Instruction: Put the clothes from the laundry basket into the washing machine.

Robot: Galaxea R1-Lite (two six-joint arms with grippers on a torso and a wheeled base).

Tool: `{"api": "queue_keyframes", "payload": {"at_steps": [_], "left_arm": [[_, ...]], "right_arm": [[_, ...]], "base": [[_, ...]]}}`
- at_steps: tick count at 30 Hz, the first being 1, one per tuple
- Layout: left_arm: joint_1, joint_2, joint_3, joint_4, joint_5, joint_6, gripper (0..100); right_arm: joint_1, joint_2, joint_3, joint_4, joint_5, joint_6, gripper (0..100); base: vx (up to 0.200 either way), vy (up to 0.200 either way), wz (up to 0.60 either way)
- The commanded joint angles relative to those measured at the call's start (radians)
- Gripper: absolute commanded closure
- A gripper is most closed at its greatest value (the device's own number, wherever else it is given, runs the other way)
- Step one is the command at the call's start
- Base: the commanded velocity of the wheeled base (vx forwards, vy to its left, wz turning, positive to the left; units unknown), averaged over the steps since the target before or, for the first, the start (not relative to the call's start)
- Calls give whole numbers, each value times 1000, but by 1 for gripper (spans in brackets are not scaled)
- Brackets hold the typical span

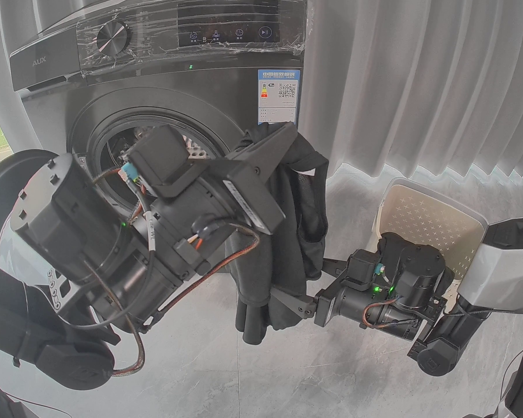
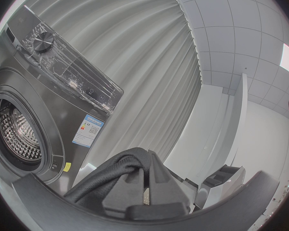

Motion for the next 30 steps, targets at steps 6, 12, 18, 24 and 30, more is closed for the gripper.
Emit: {"api": "queue_keyframes", "payload": {"at_steps": [6, 12, 18, 24, 30], "left_arm": [[-2, -4, -10, 0, 2, -2, 100], [-3, -4, -18, 1, 2, -2, 100], [-3, -14, -19, 0, 2, -2, 100], [-3, -22, -36, 4, 2, -2, 100], [-2, -25, -36, 3, 2, -4, 100]], "right_arm": [[26, 73, -72, 0, -4, 2, 0], [14, 98, -118, 0, -8, 5, 0], [3, 109, -138, 0, -17, 7, 0], [3, 121, -138, 0, -26, 10, 0], [5, 121, -138, 0, -26, 8, 100]], "base": [[0, 0, 0], [0, 0, 0], [0, 0, 0], [0, 0, 0], [0, 0, 0]]}}
